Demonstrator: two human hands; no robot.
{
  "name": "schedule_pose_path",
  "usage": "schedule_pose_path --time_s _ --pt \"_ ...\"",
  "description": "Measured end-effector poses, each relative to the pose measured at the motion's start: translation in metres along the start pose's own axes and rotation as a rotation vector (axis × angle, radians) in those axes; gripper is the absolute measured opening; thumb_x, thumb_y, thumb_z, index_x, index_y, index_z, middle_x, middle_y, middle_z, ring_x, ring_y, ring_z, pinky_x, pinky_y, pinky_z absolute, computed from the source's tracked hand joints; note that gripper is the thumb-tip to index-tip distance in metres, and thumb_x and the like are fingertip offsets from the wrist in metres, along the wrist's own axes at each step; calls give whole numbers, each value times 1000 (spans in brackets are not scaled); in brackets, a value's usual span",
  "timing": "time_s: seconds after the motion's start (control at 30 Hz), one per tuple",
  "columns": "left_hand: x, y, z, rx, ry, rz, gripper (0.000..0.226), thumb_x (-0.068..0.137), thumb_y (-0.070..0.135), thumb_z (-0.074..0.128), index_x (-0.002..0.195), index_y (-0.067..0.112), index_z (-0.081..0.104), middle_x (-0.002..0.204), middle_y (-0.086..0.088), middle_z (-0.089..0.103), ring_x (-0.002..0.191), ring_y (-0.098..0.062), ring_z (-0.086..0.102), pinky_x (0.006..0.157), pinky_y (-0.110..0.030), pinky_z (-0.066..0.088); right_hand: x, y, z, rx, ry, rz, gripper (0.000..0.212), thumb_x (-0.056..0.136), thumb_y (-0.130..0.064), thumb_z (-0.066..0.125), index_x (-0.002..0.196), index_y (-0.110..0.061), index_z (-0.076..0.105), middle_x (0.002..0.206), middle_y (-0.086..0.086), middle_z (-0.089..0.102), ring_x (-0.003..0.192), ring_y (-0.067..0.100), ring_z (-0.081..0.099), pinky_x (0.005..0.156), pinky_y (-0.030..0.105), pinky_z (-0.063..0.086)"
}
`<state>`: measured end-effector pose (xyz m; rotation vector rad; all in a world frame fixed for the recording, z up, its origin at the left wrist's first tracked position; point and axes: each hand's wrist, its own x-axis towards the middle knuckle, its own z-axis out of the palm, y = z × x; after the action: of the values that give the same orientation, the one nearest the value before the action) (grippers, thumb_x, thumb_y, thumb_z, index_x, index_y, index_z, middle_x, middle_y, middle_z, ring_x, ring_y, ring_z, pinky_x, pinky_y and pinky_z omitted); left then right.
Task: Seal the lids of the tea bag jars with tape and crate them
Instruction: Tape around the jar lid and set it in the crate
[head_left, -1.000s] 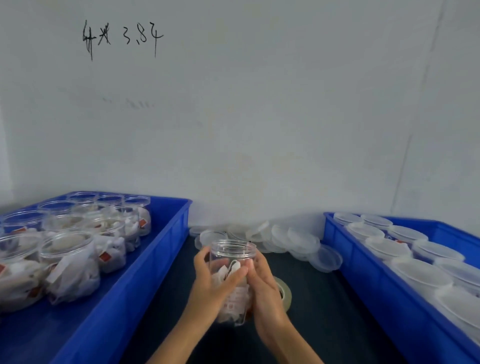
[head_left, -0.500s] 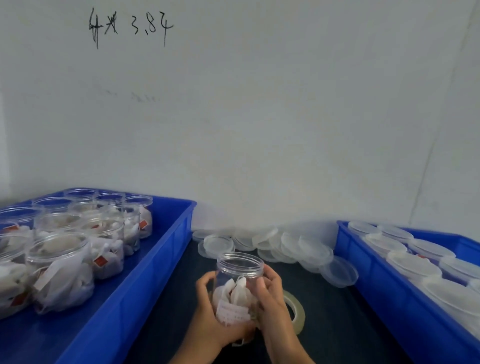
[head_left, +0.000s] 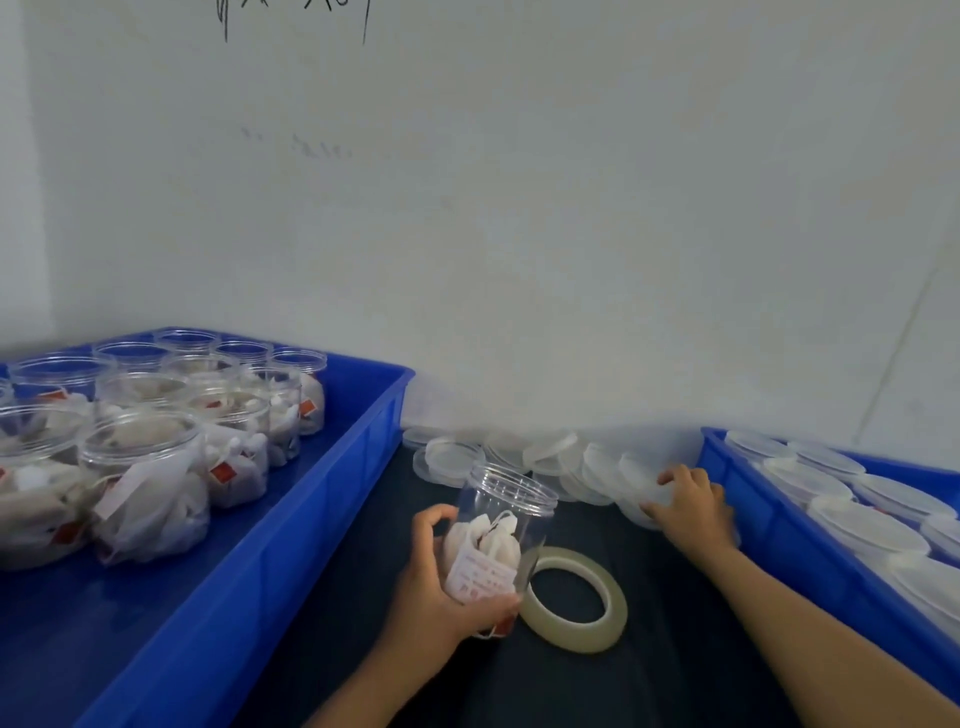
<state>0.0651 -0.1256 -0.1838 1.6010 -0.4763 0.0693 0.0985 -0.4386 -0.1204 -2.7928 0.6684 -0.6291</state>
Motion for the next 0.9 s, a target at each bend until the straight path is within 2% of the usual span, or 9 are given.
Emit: schedule_pose_path --time_s 0.1,0.27,0.4,0.47,0.57,0.63,0.73,0.83,0.9 --pt "1 -3 0 2 -2 5 89 58 21 93 121 43 34 114 5 59 94 5 63 65 -16 54 4 6 6 -66 14 -55 30 90 -32 64 114 -17 55 127 8 51 114 29 47 91 41 44" --pt "1 -5 -1 -19 -6 3 87 58 23 93 118 49 35 113 7 60 93 4 63 65 -16 54 4 8 12 -232 166 -114 13 95 -22 53 105 -13 56 113 7 57 102 27 54 87 38 42" --pt "1 -6 -2 -28 -15 6 88 57 25 93 119 49 35 115 6 59 96 4 63 66 -17 55 5 5 0 -125 269 -191 3 97 -14 48 95 -11 49 92 8 60 84 27 58 77 37 42" --pt "0 -5 -2 -35 -18 3 89 56 25 94 119 50 35 117 6 58 96 5 62 66 -18 55 2 -2 -12 74 321 -149 6 96 -12 47 91 -14 45 79 6 57 76 29 56 72 39 43" --pt "-1 -2 -1 -23 -18 18 90 54 26 95 118 52 38 116 11 58 96 6 61 66 -16 54 -25 -20 -30 578 354 -41 16 95 -13 58 88 -20 45 75 -4 59 71 20 59 60 30 42" --pt "-2 0 -1 -6 -12 41 89 53 25 95 119 52 41 112 15 60 96 6 61 67 -14 52 -54 -35 -38 917 315 4 22 92 -11 64 88 -27 49 78 -9 66 77 10 67 67 25 46" --pt "-4 4 -3 18 -6 72 84 55 22 95 118 50 46 106 30 60 96 7 60 67 -11 50 -96 -48 -40 1203 219 105 29 88 -7 67 104 -27 52 85 -18 71 81 3 68 78 31 49" --pt "-7 8 -5 20 -25 79 86 56 18 94 124 45 48 111 31 58 103 5 58 76 -15 51 -123 -56 -26 1613 24 339 37 92 2 56 117 -25 55 104 -3 64 92 18 65 78 37 54" --pt "-11 10 -6 36 -56 96 87 57 18 93 129 43 49 115 29 58 107 3 58 80 -15 50 -137 -62 -21 1882 -119 467 40 95 5 45 123 -21 55 115 5 56 99 23 59 83 36 51"
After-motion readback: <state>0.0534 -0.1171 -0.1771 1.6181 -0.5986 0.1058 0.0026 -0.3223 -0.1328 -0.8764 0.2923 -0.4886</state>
